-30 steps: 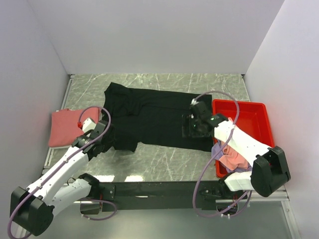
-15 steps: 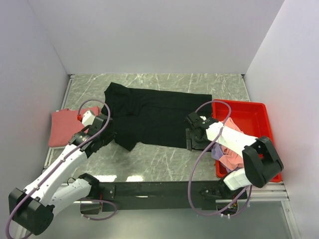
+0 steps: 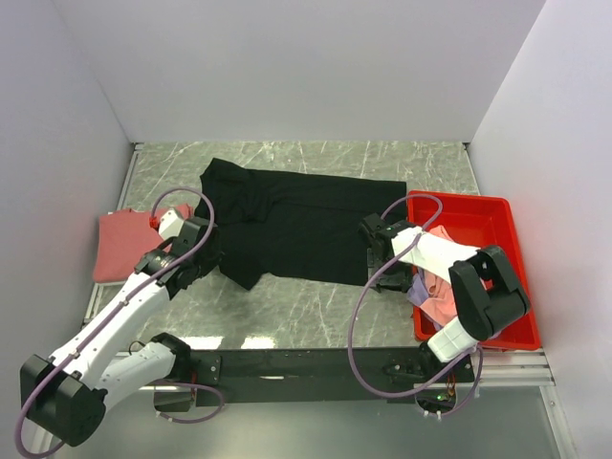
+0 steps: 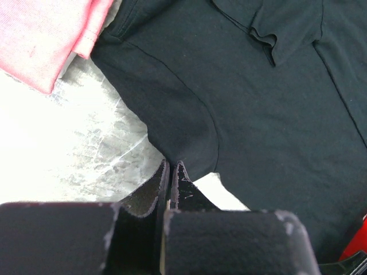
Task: Fold and stack the t-shirts
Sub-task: Fold the tshirt
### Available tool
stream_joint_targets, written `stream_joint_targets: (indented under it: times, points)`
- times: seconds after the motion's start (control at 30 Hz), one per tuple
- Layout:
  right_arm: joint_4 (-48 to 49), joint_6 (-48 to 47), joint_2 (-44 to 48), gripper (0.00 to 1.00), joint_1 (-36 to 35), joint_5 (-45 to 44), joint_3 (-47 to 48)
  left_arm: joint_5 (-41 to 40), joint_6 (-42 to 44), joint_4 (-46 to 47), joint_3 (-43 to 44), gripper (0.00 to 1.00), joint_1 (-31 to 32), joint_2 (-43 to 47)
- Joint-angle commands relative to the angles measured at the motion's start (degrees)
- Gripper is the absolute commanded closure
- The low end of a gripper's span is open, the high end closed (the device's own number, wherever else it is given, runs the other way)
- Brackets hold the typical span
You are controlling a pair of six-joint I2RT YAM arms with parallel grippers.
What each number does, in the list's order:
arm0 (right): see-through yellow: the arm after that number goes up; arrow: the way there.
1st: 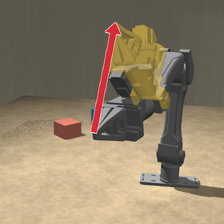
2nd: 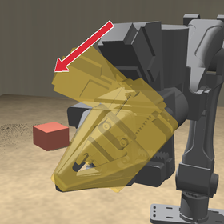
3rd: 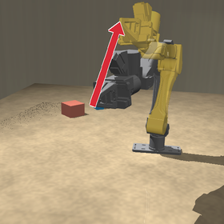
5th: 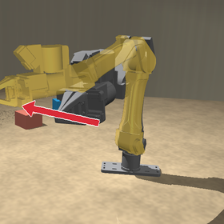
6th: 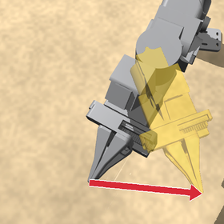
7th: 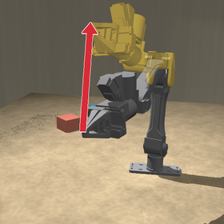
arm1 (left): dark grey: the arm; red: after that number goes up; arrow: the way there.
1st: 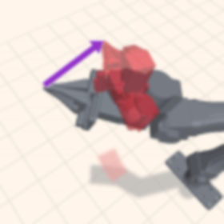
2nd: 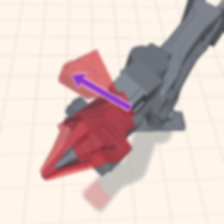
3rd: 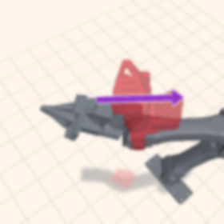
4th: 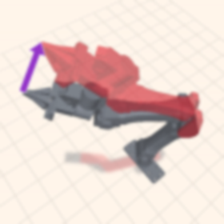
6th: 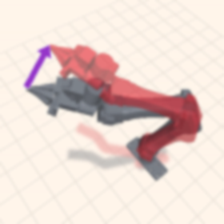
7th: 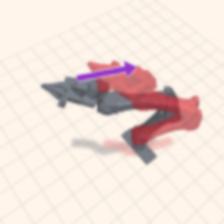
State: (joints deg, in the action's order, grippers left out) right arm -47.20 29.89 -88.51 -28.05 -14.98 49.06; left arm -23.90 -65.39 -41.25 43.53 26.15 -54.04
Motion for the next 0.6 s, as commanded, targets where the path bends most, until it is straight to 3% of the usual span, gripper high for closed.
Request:
stream_joint_targets:
  times: [0.0,0.27,0.57]
  points:
    - [1.3,-1.1,-1.3,0.34,1.3,-0.5,2.4,-1.6,1.0,1.3,3.1,1.0,-0.5,-0.7]
    - [3.3,-2.8,-3.0,0.56,1.8,1.6,3.3,-1.6,1.7,1.8,4.4,1.0,-1.1,-2.4]
    - [4.1,-4.6,-5.0,0.53,1.8,1.4,5.3,-1.6,2.6,2.1,5.2,1.0,-2.5,-3.2]
